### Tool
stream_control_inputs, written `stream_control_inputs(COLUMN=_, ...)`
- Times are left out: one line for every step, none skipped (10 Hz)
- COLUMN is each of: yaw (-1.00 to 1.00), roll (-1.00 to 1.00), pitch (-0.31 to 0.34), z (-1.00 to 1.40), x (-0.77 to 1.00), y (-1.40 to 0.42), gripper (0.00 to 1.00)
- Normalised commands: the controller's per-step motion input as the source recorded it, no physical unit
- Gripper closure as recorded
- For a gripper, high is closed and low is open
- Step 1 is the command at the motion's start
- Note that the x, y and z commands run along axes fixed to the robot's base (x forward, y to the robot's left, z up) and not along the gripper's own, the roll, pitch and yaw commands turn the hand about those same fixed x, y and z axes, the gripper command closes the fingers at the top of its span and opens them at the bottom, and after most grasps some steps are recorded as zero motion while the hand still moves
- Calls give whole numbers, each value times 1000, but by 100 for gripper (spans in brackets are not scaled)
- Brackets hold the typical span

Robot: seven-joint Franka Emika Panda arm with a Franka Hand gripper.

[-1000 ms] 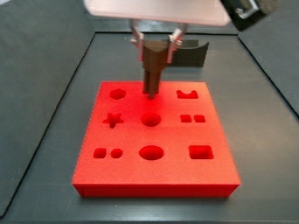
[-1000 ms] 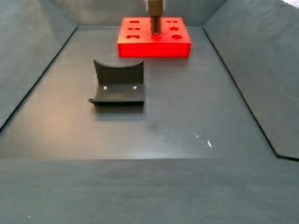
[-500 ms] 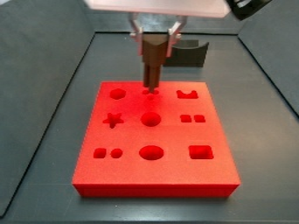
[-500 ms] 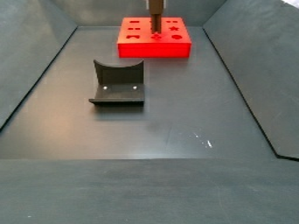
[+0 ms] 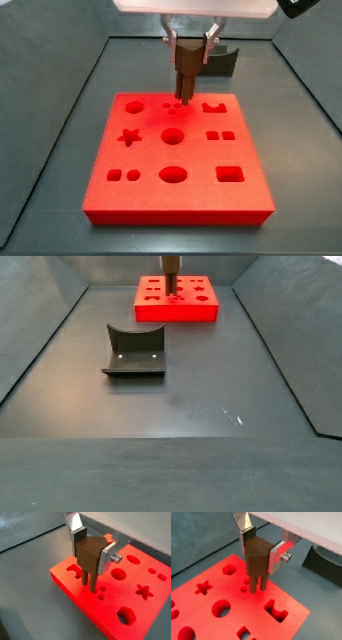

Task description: Insert the 3 prong object.

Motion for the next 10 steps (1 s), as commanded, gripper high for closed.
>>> stream_control_inputs(yaw=-183, roll=0, pitch=-71, z=-54, x=-243, y=-63, gripper=100)
stream_control_inputs(yaw=-217, roll=0, pitch=-23, z=-29, x=-360, y=-14, gripper=100)
stream_control_inputs(yaw=-229, roll=3, pitch=-16, z=0, x=-429, y=-86, gripper=100)
stream_control_inputs(yaw=-169, roll=4, pitch=-31, z=0, x=-186, y=-114, gripper=100)
stream_control_inputs(yaw=0, roll=41, pitch=0, z=-77, x=6, y=-6, gripper=100)
stream_control_inputs(yaw=0, roll=40, pitch=4, z=-149, x=240, y=0, gripper=100)
stream_control_inputs(yaw=0, roll=23, pitch=17, z=-109, x=209, y=49, gripper=100)
stream_control_inputs(yaw=0, roll=0, pitch=0, z=-63, x=0, y=0, gripper=100)
stream_control_inputs(yaw=0, roll=0, pitch=0, z=-83, x=-23, y=-6, gripper=100)
stream_control_inputs(yaw=0, roll=17, pitch=-1, z=-97, x=-80, y=-97, gripper=100)
